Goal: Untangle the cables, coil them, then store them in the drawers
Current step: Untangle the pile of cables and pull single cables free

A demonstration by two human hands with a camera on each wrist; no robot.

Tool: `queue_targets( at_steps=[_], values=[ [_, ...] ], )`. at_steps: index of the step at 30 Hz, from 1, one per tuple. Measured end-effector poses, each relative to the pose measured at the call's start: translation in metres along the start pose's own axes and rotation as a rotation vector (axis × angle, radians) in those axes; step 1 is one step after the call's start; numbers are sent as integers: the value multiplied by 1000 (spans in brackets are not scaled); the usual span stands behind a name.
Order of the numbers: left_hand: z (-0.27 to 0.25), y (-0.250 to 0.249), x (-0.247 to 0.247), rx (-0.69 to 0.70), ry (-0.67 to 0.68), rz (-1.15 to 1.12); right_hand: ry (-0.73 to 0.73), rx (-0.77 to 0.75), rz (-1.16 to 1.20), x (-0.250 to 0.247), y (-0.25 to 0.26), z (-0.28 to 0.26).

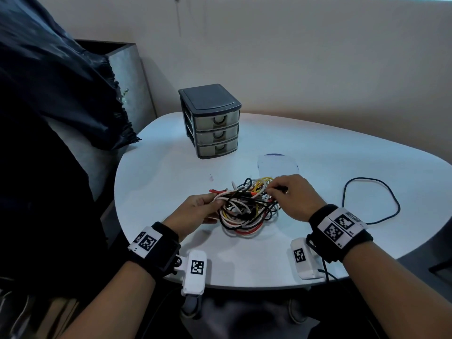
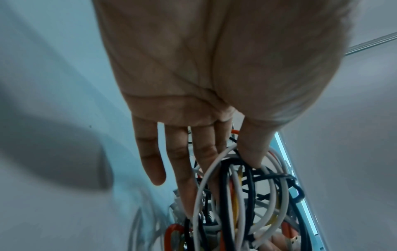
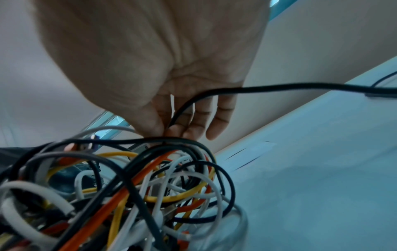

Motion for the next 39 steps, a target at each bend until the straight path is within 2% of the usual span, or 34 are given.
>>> queue_targets(
  at_steps=[4, 11, 26, 30, 33, 36, 39],
  values=[
    [1, -3, 2, 5, -55, 14, 34, -20, 13, -1, -1, 0],
    [4, -2, 1, 25, -101, -29, -40, 40, 67, -25, -14, -1],
    [5, -6, 3, 16, -103, -49, 19, 14, 74, -15, -7, 6],
    [4, -8, 3, 10, -40, -162, 14, 17, 36, -14, -5, 5],
    [4, -6, 5, 44, -60, -112, -30, 24, -66, -12, 3, 3],
    [7, -4, 7, 72, -142, -35, -114, -136, -179, -5, 23, -5],
    [10, -3, 6, 78, -174, 23, -39, -271, -244, 3, 47, -9]
  ],
)
Point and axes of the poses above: each hand's wrist, its own z-axis towards the middle knuckle, its own x-axis out of the palm, y = z × x, the point moved 1 cm from there along z, towards the middle knuckle, and after that the axes turned 12 degrees about y, right-handed, at the moved point
